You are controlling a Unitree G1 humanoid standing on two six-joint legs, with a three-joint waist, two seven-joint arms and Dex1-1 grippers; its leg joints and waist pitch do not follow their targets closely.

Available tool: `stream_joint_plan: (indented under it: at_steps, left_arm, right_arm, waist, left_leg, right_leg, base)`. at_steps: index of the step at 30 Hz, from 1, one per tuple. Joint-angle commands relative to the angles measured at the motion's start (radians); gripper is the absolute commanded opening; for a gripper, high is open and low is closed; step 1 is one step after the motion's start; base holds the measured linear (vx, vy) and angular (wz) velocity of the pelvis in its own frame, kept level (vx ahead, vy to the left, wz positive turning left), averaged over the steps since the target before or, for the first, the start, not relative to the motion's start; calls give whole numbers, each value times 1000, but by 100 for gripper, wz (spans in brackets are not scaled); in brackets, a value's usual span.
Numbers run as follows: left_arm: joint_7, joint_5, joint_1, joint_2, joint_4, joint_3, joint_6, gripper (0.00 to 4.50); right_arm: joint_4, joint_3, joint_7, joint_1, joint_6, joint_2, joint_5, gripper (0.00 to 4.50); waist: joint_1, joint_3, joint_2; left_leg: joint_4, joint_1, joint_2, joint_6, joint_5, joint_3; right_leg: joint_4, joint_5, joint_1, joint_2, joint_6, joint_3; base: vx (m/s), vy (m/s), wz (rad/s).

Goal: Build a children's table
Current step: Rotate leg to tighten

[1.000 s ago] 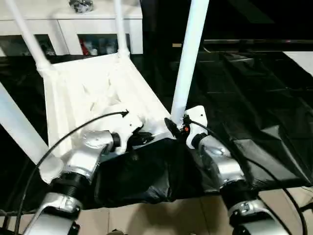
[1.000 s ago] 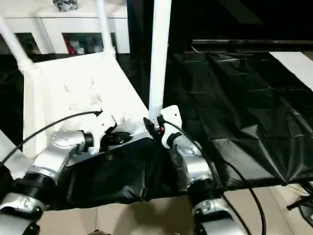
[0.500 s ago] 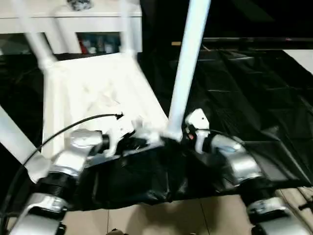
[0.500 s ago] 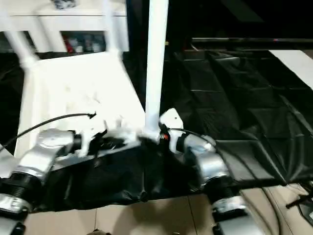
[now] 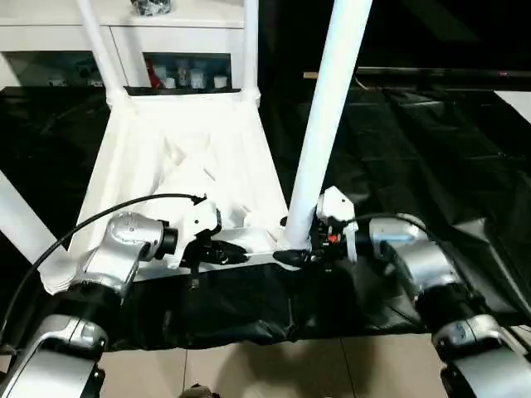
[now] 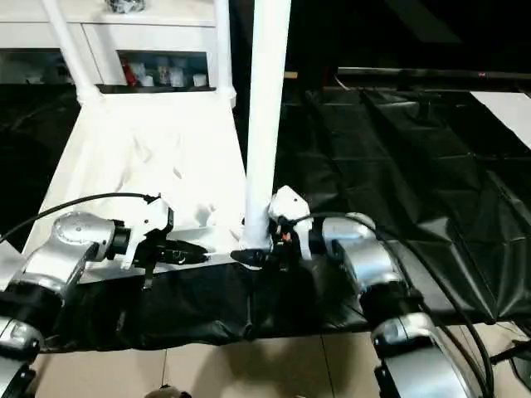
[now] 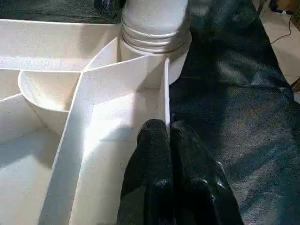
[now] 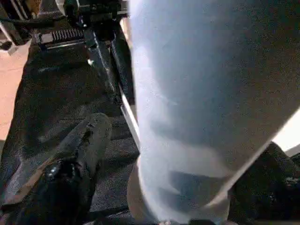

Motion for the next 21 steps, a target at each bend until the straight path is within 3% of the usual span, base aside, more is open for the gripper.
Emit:
stream_joint_plan:
  at_steps: [1, 4, 12, 13, 16, 21]
  left_arm:
    - [-6, -1, -34, -10, 2, -24, -15, 0]
    - [-11, 0, -37, -8, 10, -22, -21, 0]
    - [64, 16, -39, -13, 23, -4, -5, 0]
    - [138, 20, -28, -36, 4, 11, 38, 0]
    - [198, 17, -3, -70, -41, 19, 86, 0]
    - [360, 39, 44, -188, -117, 3, 161, 0]
  right_arm:
    - [4, 28, 41, -10, 8, 11, 11, 358]
    - [7, 26, 41, -8, 5, 16, 11, 319]
    - [10, -17, -76, 7, -2, 54, 18, 274]
    - [19, -48, -217, 21, -20, 89, 3, 251]
    - [24, -76, -363, 45, -31, 133, -15, 233]
    - [36, -107, -649, 86, -12, 251, -61, 197]
  waist:
    - [0, -64, -3]
    - [1, -64, -2]
    - [1, -62, -1]
    - [0, -61, 2]
    - [-9, -58, -2]
    - [-20, -59, -1]
  left_leg:
    - [-61, 17, 31, 35, -181, -10]
    - [-62, 17, 31, 34, -182, -10]
    - [-65, 19, 31, 14, -211, -12]
    - [-66, 20, 31, 6, -220, -12]
    - [-71, 22, 31, -22, -246, -16]
    - [-72, 18, 28, -17, -228, -16]
  right_leg:
    - [-60, -121, 45, -62, -238, 38]
    - [-60, -120, 44, -61, -238, 37]
    - [-64, -166, 41, -64, -227, 39]
    - [-65, -185, 39, -65, -221, 40]
    - [-75, -257, 36, -69, -202, 42]
    - [-75, -224, 39, -63, -187, 43]
  base:
    - [0, 0, 0]
    - [0, 0, 0]
    - [0, 0, 0]
    - [0, 0, 0]
    - [0, 0, 0]
    - [0, 0, 0]
